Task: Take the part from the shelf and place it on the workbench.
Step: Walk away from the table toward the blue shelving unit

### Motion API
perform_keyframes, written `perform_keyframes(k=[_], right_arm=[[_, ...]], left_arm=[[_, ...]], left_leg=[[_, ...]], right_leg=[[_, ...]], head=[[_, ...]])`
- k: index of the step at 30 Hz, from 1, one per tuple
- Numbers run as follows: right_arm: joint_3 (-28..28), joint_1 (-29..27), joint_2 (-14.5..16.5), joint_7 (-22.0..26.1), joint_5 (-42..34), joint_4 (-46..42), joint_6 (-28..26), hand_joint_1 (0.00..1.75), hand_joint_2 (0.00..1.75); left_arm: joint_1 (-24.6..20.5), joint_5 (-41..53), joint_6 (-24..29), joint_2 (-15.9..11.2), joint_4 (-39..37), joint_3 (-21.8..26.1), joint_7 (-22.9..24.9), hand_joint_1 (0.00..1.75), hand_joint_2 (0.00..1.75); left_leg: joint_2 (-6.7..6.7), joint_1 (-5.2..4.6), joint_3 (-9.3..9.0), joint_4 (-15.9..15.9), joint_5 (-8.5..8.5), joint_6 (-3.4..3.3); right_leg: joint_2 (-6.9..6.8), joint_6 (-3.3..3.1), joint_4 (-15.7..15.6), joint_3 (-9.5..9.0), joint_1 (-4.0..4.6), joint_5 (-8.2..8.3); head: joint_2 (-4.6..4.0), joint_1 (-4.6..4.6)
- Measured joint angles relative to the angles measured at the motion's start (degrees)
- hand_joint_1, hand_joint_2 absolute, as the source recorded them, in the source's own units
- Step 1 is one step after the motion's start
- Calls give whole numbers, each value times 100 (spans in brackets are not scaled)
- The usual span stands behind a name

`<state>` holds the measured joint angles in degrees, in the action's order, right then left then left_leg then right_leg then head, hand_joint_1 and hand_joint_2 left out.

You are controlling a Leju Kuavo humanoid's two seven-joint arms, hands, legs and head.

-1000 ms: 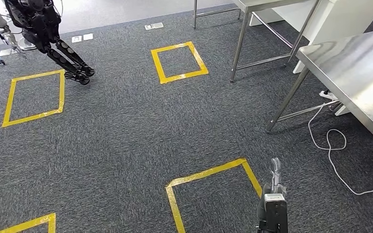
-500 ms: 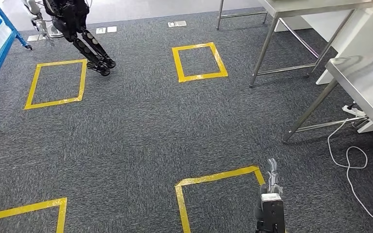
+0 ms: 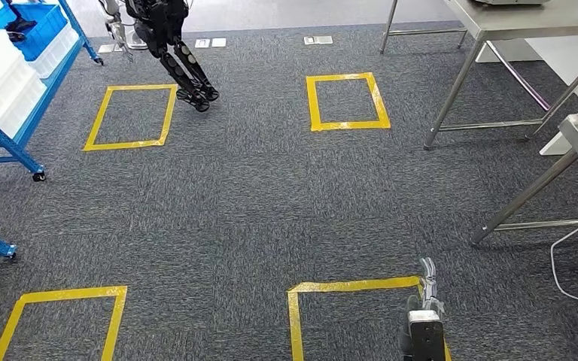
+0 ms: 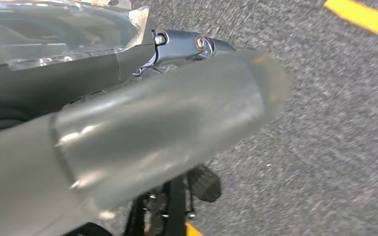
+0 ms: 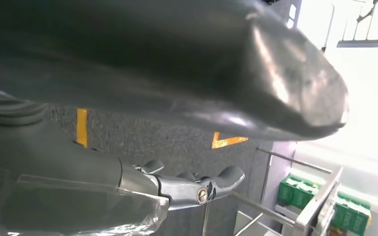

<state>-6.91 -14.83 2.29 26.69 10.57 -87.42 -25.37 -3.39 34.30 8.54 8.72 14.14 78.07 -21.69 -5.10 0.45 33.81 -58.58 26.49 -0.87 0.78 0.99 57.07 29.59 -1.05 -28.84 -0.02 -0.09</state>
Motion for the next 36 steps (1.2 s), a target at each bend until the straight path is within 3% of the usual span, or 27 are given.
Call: perform_keyframes(k=[2,4,5,6,8,10,12,14,16,18,20,21,22,24,25,27,29,31,33,35,36], right_arm=[[1,-24,2,-15,8,-45,-21,0,0],[2,-55,0,-38,15,-60,-22,0,0],[2,-61,0,-52,21,-61,-22,0,0],[2,-62,1,-66,28,-61,-22,0,0],[2,-61,3,-87,50,-67,-22,0,0],[2,-63,7,-96,72,-88,-22,0,0],[2,-72,9,-97,89,-113,-22,0,0],[0,-83,10,-98,104,-148,-22,0,0],[-2,-88,4,-98,116,-182,-22,0,0],[-2,-107,-8,-99,122,-191,-22,0,0],[-2,-132,-16,-102,124,-189,-20,0,0],[-2,-139,-19,-102,126,-187,-19,0,0],[-2,-139,-21,-102,128,-186,-19,0,0],[-2,-137,-32,-101,134,-186,-18,0,0],[-2,-136,-37,-101,137,-186,-17,0,0],[-2,-135,-45,-102,145,-186,-17,0,0],[-1,-127,-46,-102,150,-186,-16,0,0],[0,-117,-45,-102,160,-186,-9,0,0],[0,-116,-46,-101,175,-186,2,0,0],[0,-112,-49,-101,186,-178,19,0,0],[0,-106,-50,-102,191,-172,28,0,0]], left_arm=[[-11,5,4,1,-1,-1,10,0,0],[-31,5,10,1,-1,-2,14,0,0],[-35,5,12,1,0,-1,16,0,0],[-35,5,12,0,0,-1,18,0,0],[-33,5,11,1,1,0,18,0,0],[-41,4,4,0,1,0,9,0,0],[-51,5,-4,1,1,-1,-3,0,0],[-48,8,-7,2,0,-2,-12,0,0],[-46,8,-8,4,0,-1,-21,0,0],[-57,8,-8,6,2,-1,-26,0,0],[-61,13,-8,5,3,-2,-26,0,0],[-57,14,-8,5,3,-1,-25,0,0],[-54,16,-8,8,2,-1,-25,0,0],[-51,15,-8,14,2,0,-23,0,0],[-53,15,-7,15,2,0,-22,0,0],[-50,15,-6,14,3,0,-22,0,0],[-30,14,-5,14,3,0,-21,0,0],[-11,11,-4,17,2,0,-20,0,0],[-22,6,2,21,1,0,-16,0,0],[-34,4,9,23,1,0,-12,0,0],[-34,3,11,23,1,0,-10,0,0]], left_leg=[[244,15,229,-492,299,44],[413,29,599,-1251,653,89],[442,34,726,-1499,723,101],[462,36,760,-1556,689,104],[544,32,470,-997,350,75],[753,-7,63,-228,69,11],[840,-60,-67,46,24,-50],[723,-66,-72,93,-12,-111],[622,-39,-112,184,-74,-183],[520,-24,-128,224,-109,-224],[393,-24,-119,222,-113,-230],[325,-24,-119,219,-114,-228],[257,-20,-125,215,-115,-222],[117,-5,-135,191,-108,-188],[50,-8,-130,160,-93,-153],[-40,-15,-100,115,-69,-80],[-89,3,-73,108,-70,-23],[90,21,6,-50,37,22],[363,22,269,-619,378,57],[451,26,630,-1364,707,77],[460,27,728,-1557,746,75]], right_leg=[[-99,-80,-18,-7,-6,14],[-219,-125,-18,-6,27,2],[-280,-132,-18,-6,40,-4],[-336,-139,-17,-7,50,-9],[-435,-146,-17,-28,62,-25],[-520,-125,-17,-56,92,-52],[-594,-83,-21,-70,117,-74],[-652,-31,-22,-74,124,-93],[-482,-15,192,11,119,-228],[-204,-58,851,315,90,-542],[-108,-55,1575,681,62,-802],[-101,-14,1716,762,46,-815],[-96,50,1598,716,27,-721],[8,197,813,360,-40,-356],[76,229,419,190,-62,-197],[151,184,54,44,-65,-62],[75,77,48,29,-43,-41],[-8,-8,36,7,-50,-9],[-113,-72,28,12,-31,1],[-235,-104,30,21,9,-12],[-296,-113,30,22,24,-19]], head=[[0,32],[0,56],[0,54],[0,56],[0,56],[0,52],[0,50],[0,56],[0,47],[0,15],[0,-3],[0,-3],[0,-3],[0,-6],[0,-9],[0,-4],[0,6],[0,23],[0,52],[0,66],[0,66]])
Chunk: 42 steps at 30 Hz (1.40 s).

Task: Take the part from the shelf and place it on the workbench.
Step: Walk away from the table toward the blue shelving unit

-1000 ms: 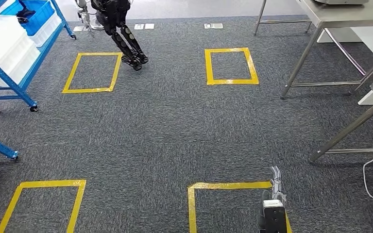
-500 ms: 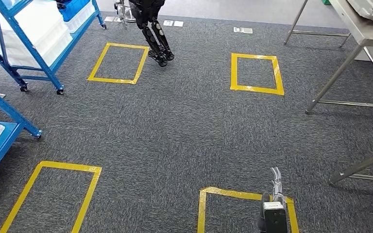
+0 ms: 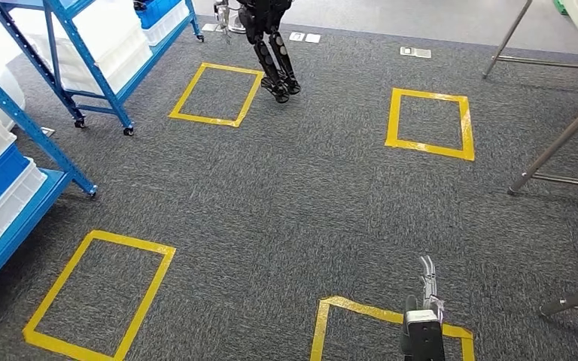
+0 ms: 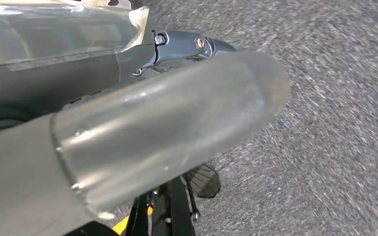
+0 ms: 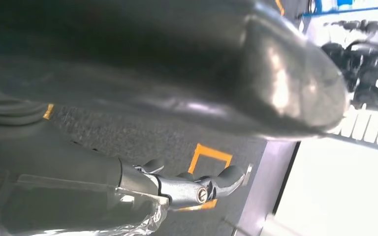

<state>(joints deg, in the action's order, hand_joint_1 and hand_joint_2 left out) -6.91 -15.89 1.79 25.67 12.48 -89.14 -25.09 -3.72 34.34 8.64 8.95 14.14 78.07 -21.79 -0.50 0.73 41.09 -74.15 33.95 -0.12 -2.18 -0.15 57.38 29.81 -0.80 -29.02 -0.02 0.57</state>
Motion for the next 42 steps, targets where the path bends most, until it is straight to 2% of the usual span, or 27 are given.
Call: perform_keyframes(k=[1,2,4,5,7,9,11,13,15,16,17,19,20,22,24,26,28,30,31,32,33,35,36,37,39,40,42], right_arm=[[0,10,-1,-1,4,8,6,0,0],[0,23,-2,-1,8,14,9,0,0],[0,52,-5,-1,10,25,7,0,0],[0,64,-10,0,11,30,2,0,0],[0,74,-22,0,14,42,-18,0,0],[-1,77,-30,0,16,47,-46,0,0],[-2,76,-42,1,25,47,-64,0,0],[-2,43,-56,2,35,51,-75,0,0],[-2,-8,-69,1,40,57,-86,0,0],[-2,-23,-78,1,42,58,-92,0,0],[-2,-30,-86,1,42,60,-101,0,0],[-2,-28,-100,1,45,60,-123,0,0],[-2,-27,-103,2,49,61,-137,0,0],[-2,-29,-107,4,57,63,-158,0,0],[-2,-27,-105,6,63,64,-165,0,0],[-2,-26,-101,7,67,63,-166,0,0],[-2,-41,-99,9,71,63,-166,0,0],[-2,-54,-101,9,72,64,-167,0,0],[-2,-55,-101,9,72,64,-167,0,0],[-2,-54,-101,9,73,64,-167,0,0],[-2,-52,-99,9,74,64,-166,0,0],[-3,-39,-99,10,84,64,-166,0,0],[-4,-29,-99,10,92,64,-166,0,0],[-6,-20,-99,12,101,64,-166,0,0],[-13,3,-93,15,115,64,-166,0,0],[-16,17,-92,16,122,64,-166,0,0],[-19,39,-95,18,135,65,-165,0,0]], left_arm=[[3,0,1,1,0,0,1,0,0],[5,0,2,1,0,1,2,0,0],[-2,1,5,1,1,1,3,0,0],[-9,2,7,1,1,1,3,0,0],[-22,9,9,1,2,0,6,0,0],[-19,13,11,-3,2,0,6,0,0],[-17,13,14,-4,1,0,3,0,0],[-26,13,16,-1,1,0,-2,0,0],[-27,13,16,-1,0,0,-3,0,0],[-22,13,16,0,0,0,-3,0,0],[-18,13,16,3,0,0,-3,0,0],[-15,13,16,8,0,0,-7,0,0],[-16,15,16,9,0,0,-9,0,0],[-9,20,16,8,0,1,-14,0,0],[10,24,17,8,0,1,-16,0,0],[21,28,18,11,0,0,-16,0,0],[10,30,19,16,0,0,-17,0,0],[6,30,18,16,0,0,-17,0,0],[10,30,18,16,0,0,-17,0,0],[14,30,18,16,0,0,-17,0,0],[16,29,21,16,0,1,-17,0,0],[5,28,28,12,0,2,-18,0,0],[-6,28,33,10,0,2,-18,0,0],[-15,26,37,9,0,1,-19,0,0],[-17,16,43,9,0,0,-20,0,0],[-12,10,45,9,0,1,-21,0,0],[-17,1,46,13,0,2,-23,0,0]], left_leg=[[11,0,-11,26,-72,-11],[33,-3,-144,286,-235,-31],[210,-31,-576,1097,-583,-100],[301,-56,-731,1394,-676,-130],[373,-111,-812,1581,-697,-175],[271,-115,-824,1651,-740,-226],[165,-82,-885,1769,-809,-273],[54,-65,-913,1824,-845,-294],[-83,-65,-907,1819,-849,-301],[-153,-64,-911,1816,-848,-299],[-227,-59,-918,1809,-846,-294],[-363,-51,-923,1769,-827,-258],[-422,-56,-913,1734,-808,-225],[-506,-67,-874,1686,-785,-158],[-555,-41,-837,1671,-785,-109],[-396,-20,-738,1462,-644,-63],[-120,-14,-426,803,-277,-17],[-9,-4,-72,98,2,11],[5,-3,-15,-6,-7,10],[21,-4,-79,122,-122,-1],[67,-9,-265,469,-312,-26],[281,-53,-703,1288,-616,-95],[362,-80,-832,1537,-679,-128],[395,-108,-872,1634,-682,-155],[285,-120,-880,1680,-709,-216],[228,-109,-913,1738,-743,-246],[118,-66,-983,1853,-823,-306]], right_leg=[[-57,-9,0,-3,12,-7],[-108,-18,0,-11,21,-15],[-195,-17,-2,-36,45,-34],[-229,-6,-3,-44,59,-45],[-302,33,-12,-57,69,-58],[-361,88,-28,-70,74,-70],[-188,116,163,5,67,-188],[75,83,814,314,36,-481],[160,85,1481,664,20,-694],[172,126,1537,709,9,-665],[188,186,1373,647,-5,-548],[313,304,602,310,-54,-204],[379,314,281,177,-71,-77],[444,253,31,76,-68,15],[359,160,26,54,-60,45],[268,82,6,37,-73,69],[155,26,-4,36,-52,65],[30,0,-2,46,-21,54],[-28,-7,-2,48,-10,48],[-84,-13,-2,44,-3,43],[-136,-17,-2,34,3,38],[-229,-7,-2,10,29,19],[-267,9,-3,3,38,9],[-307,28,-5,-3,44,1],[-379,83,-26,-24,46,-7],[-340,107,-5,-29,46,-31],[-96,110,316,97,48,-210]], head=[[0,0],[0,-1],[0,-3],[0,-7],[0,-7],[0,8],[0,8],[0,-12],[0,-25],[0,-25],[0,-26],[0,-30],[0,-33],[0,-29],[0,-20],[0,-2],[0,24],[0,34],[0,36],[0,37],[0,37],[0,33],[0,34],[0,33],[0,37],[0,32],[0,19]])
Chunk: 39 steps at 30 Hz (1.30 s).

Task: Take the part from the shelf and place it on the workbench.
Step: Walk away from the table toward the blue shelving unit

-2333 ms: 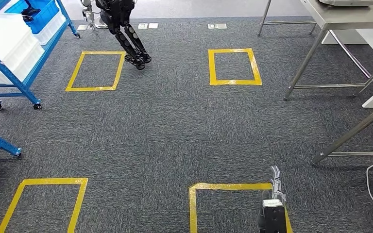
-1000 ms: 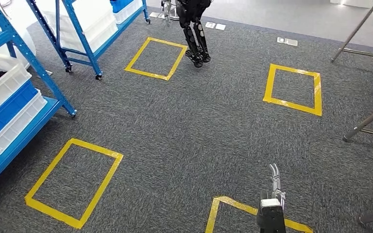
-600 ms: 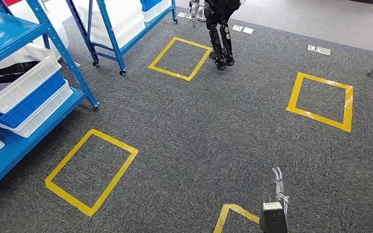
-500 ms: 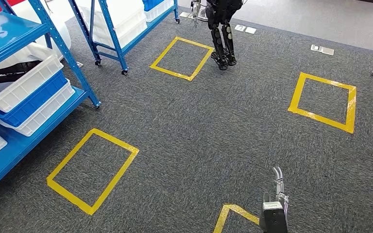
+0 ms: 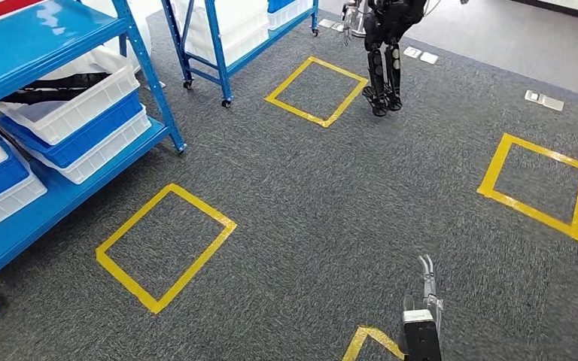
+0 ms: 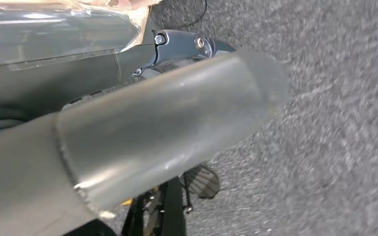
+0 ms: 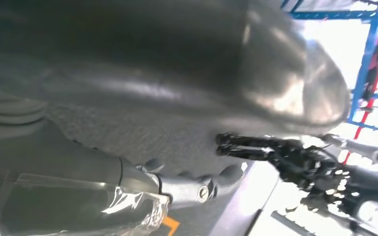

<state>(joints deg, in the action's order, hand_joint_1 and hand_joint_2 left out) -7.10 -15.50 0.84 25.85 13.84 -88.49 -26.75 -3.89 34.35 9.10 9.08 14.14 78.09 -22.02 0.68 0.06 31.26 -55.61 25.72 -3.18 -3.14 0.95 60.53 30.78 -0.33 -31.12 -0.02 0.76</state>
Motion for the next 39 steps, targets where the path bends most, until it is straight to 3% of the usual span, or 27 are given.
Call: perform_keyframes(k=[2,4,5,7,8,10,12,13,15,17,19,20,22,23,24,26,28,30,32,34,35,36,38,39], right_arm=[[-1,2,-7,-2,18,13,7,0,0],[-1,3,-15,-3,31,38,31,0,0],[-1,8,-23,-3,34,51,52,0,0],[-1,22,-45,-3,32,75,100,0,0],[-1,36,-53,-3,28,93,113,0,0],[-2,62,-61,4,17,125,118,0,0],[-2,78,-63,11,2,147,117,0,0],[-3,85,-62,12,-4,153,117,0,0],[-7,97,-49,16,-9,159,117,0,0],[-7,100,-44,20,-10,169,118,0,0],[-7,102,-43,21,-12,184,117,0,0],[-7,105,-42,21,-13,190,117,0,0],[-7,119,-38,21,-13,195,117,0,0],[-8,132,-37,21,-11,196,119,0,0],[-8,148,-36,22,-5,198,122,0,0],[-11,180,-33,18,21,212,139,0,0],[-22,209,-23,13,58,231,165,0,0],[-31,241,-17,11,86,252,184,0,0],[-30,257,-24,8,98,289,192,0,0],[-29,263,-33,5,101,344,198,0,0],[-29,272,-37,5,105,372,199,0,0],[-29,285,-39,6,110,393,194,0,0],[-29,305,-43,9,129,418,158,0,0],[-29,303,-43,11,138,424,127,0,0]], left_arm=[[-11,-8,-1,5,0,1,-6,0,0],[-9,-20,-1,10,0,7,-10,0,0],[-6,-28,-2,14,-1,15,-10,0,0],[-4,-48,-3,25,-2,38,-10,0,0],[-4,-57,-4,29,-2,46,-11,0,0],[-3,-77,-7,31,-1,54,-16,0,0],[7,-96,-15,32,-1,67,-26,0,0],[13,-104,-24,33,-1,77,-33,0,0],[10,-117,-41,34,-1,95,-45,0,0],[-10,-125,-52,35,-1,101,-54,0,0],[-12,-126,-56,34,-2,103,-56,0,0],[-7,-126,-56,34,-2,104,-56,0,0],[-3,-131,-56,33,-1,107,-56,0,0],[-7,-137,-56,29,-1,107,-56,0,0],[-14,-149,-55,26,0,107,-57,0,0],[-26,-179,-52,19,0,107,-60,0,0],[-21,-199,-47,19,-1,110,-62,0,0],[-17,-204,-44,26,-1,118,-62,0,0],[-21,-213,-40,38,-1,128,-62,0,0],[-19,-221,-24,50,0,137,-58,0,0],[-13,-222,-16,60,-1,139,-54,0,0],[-9,-221,-9,68,-1,140,-48,0,0],[-4,-208,-8,79,-2,139,-38,0,0],[-4,-202,-9,80,-1,139,-35,0,0]], left_leg=[[-118,8,0,20,-23,-20],[-259,9,3,13,-22,-18],[-333,14,-2,6,-19,-13],[-479,31,-11,-34,3,23],[-545,29,-3,-71,28,61],[-643,20,34,-136,72,141],[-711,28,76,-155,75,199],[-676,37,99,-181,87,219],[-426,49,244,-491,276,262],[-164,55,606,-1228,656,302],[-111,63,933,-1838,851,315],[-103,62,949,-1845,781,308],[-23,51,641,-1212,389,256],[98,26,429,-799,226,213],[202,-2,268,-477,120,175],[304,-60,169,-245,102,123],[189,-52,149,-171,62,81],[70,-11,83,-46,-16,24],[-49,8,54,8,-59,-7],[-195,10,59,4,-63,-12],[-274,12,55,1,-61,-9],[-353,16,47,-7,-57,-2],[-502,24,42,-51,-30,41],[-570,17,57,-95,-3,79]], right_leg=[[233,-33,748,357,-28,-317],[284,12,1269,632,-54,-461],[290,71,1211,619,-68,-388],[361,212,458,285,-122,-31],[446,246,79,120,-141,121],[568,205,-298,-37,-147,248],[525,102,-287,-41,-136,253],[479,64,-291,-55,-143,265],[374,0,-304,-63,-155,278],[249,-39,-304,-66,-122,260],[116,-64,-302,-69,-97,241],[54,-76,-302,-78,-88,231],[-55,-92,-304,-112,-75,208],[-99,-88,-305,-131,-63,194],[-136,-76,-307,-144,-51,180],[-214,-33,-319,-161,-39,161],[-281,24,-341,-186,-28,148],[-95,50,-146,-117,-17,31],[190,20,498,193,-38,-254],[277,35,1192,569,-57,-476],[286,82,1294,642,-67,-463],[294,149,1143,591,-79,-345],[415,280,347,254,-131,25],[485,290,-3,112,-152,163]], head=[[0,-24],[0,-38],[0,-40],[0,-41],[0,-48],[0,-56],[0,-56],[0,-57],[0,-22],[0,16],[0,21],[0,24],[0,34],[0,39],[0,39],[0,45],[0,53],[0,38],[0,9],[0,-6],[0,-6],[0,-7],[0,-13],[0,-18]])
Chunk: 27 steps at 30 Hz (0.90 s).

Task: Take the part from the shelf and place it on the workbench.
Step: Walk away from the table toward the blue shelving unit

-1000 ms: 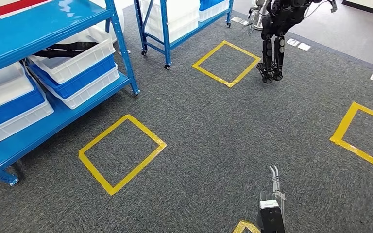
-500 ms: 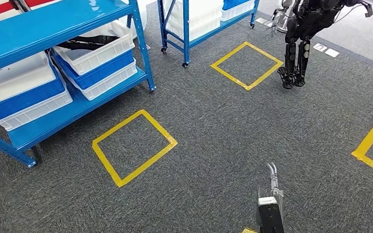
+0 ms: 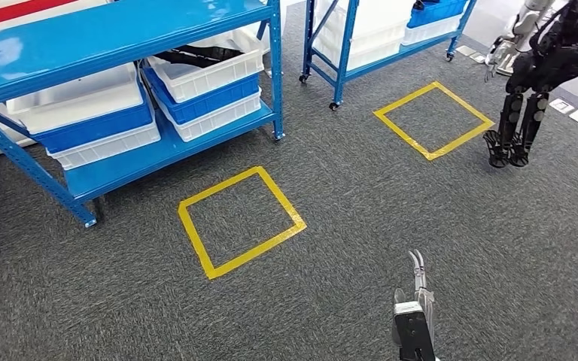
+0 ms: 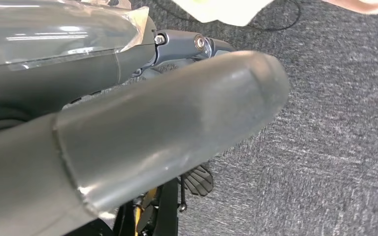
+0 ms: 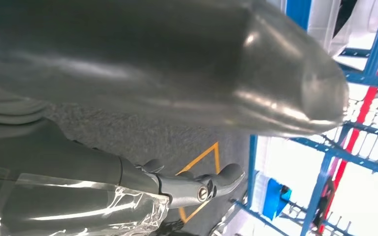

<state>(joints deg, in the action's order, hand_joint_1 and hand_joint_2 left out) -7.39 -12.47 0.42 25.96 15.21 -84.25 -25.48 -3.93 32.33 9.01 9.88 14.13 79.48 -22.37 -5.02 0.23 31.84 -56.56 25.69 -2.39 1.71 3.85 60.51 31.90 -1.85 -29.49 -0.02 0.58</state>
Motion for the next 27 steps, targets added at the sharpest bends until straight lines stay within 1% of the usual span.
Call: perform_keyframes(k=[1,2,3,4,5,6,7,8,9,10,11,12,13,14,15,16,17,18,20,23,27], right_arm=[[0,-15,2,2,10,2,-30,0,0],[0,-35,3,4,18,0,-57,0,0],[1,-56,4,5,23,-3,-79,0,0],[1,-70,6,7,30,-8,-97,0,0],[2,-79,8,7,37,-17,-113,0,0],[2,-90,12,6,49,-30,-127,0,0],[2,-112,17,2,66,-43,-137,0,0],[2,-143,20,-5,81,-55,-140,0,0],[2,-178,20,-13,79,-62,-138,0,0],[2,-210,17,-20,61,-68,-133,0,0],[2,-238,15,-24,28,-76,-127,0,0],[2,-262,13,-25,-10,-89,-123,0,0],[2,-288,13,-26,-39,-109,-123,0,0],[2,-316,14,-31,-63,-134,-125,0,0],[3,-347,15,-38,-80,-162,-126,0,0],[6,-380,15,-45,-92,-191,-128,0,0],[13,-415,15,-54,-101,-216,-130,0,0],[20,-447,14,-59,-105,-235,-131,0,0],[33,-495,11,-69,-110,-265,-132,0,0],[47,-542,9,-112,-94,-311,-131,0,0],[103,-647,33,-168,27,-369,-80,0,0]], left_arm=[[1,3,-3,-1,1,-1,2,0,0],[5,1,-9,-2,1,0,3,0,0],[15,-3,-14,-2,1,1,3,0,0],[28,-6,-18,-7,2,3,2,0,0],[41,-8,-20,-11,1,4,2,0,0],[45,-9,-20,-15,1,6,2,0,0],[38,-9,-18,-20,0,6,3,0,0],[25,-9,-13,-20,-1,5,4,0,0],[13,-11,-8,-22,-1,4,7,0,0],[6,-18,-4,-23,-1,4,10,0,0],[7,-26,-1,-25,-1,5,13,0,0],[12,-33,-1,-27,-1,6,15,0,0],[15,-39,-4,-31,-1,7,16,0,0],[15,-41,-9,-39,-1,8,14,0,0],[10,-41,-18,-50,-1,8,11,0,0],[3,-40,-27,-60,-1,7,8,0,0],[-3,-38,-36,-68,-1,5,6,0,0],[-7,-37,-41,-72,-1,4,5,0,0],[-8,-35,-45,-74,-1,4,5,0,0],[-8,-34,-46,-80,-1,4,5,0,0],[-9,-28,-53,-81,-1,4,-2,0,0]], left_leg=[[-52,-8,22,-37,27,39],[-96,-11,45,-60,47,78],[-132,-6,62,-69,56,114],[-146,13,73,-74,60,139],[-89,24,97,-127,97,165],[20,30,166,-277,190,188],[157,34,287,-537,344,212],[302,34,471,-911,543,237],[387,43,684,-1321,727,260],[432,50,859,-1646,837,276],[457,55,949,-1797,841,284],[471,58,916,-1711,729,281],[482,58,767,-1404,535,264],[510,52,545,-972,321,229],[545,36,342,-584,171,191],[572,22,195,-299,73,169],[593,6,117,-153,45,176],[594,-10,102,-126,53,196],[578,-37,95,-121,62,222],[574,-72,95,-122,71,188],[572,-80,95,-123,79,148]], right_leg=[[56,-26,-214,-80,-9,72],[75,-82,-286,-110,1,86],[33,-150,-287,-122,20,89],[-9,-204,-293,-139,14,97],[-48,-252,-301,-161,7,109],[-94,-291,-310,-171,-6,119],[-141,-324,-319,-181,-15,120],[-189,-347,-319,-187,0,110],[-239,-361,-319,-190,11,99],[-282,-374,-318,-192,21,89],[-318,-383,-317,-196,25,80],[-340,-384,-317,-207,26,70],[-353,-381,-318,-223,26,59],[-359,-372,-319,-243,26,47],[-363,-348,-316,-258,46,29],[-366,-334,-304,-264,73,6],[-369,-326,-294,-252,103,-15],[-372,-320,-286,-240,130,-32],[-376,-325,-293,-221,136,-43],[-377,-312,-317,-231,126,-36],[-378,-294,-347,-251,123,-26]], head=[[0,4],[0,4],[0,12],[0,19],[0,19],[0,40],[0,62],[0,83],[0,104],[0,107],[0,110],[0,113],[0,115],[0,119],[0,119],[0,118],[0,115],[0,111],[0,108],[0,107],[0,107]])
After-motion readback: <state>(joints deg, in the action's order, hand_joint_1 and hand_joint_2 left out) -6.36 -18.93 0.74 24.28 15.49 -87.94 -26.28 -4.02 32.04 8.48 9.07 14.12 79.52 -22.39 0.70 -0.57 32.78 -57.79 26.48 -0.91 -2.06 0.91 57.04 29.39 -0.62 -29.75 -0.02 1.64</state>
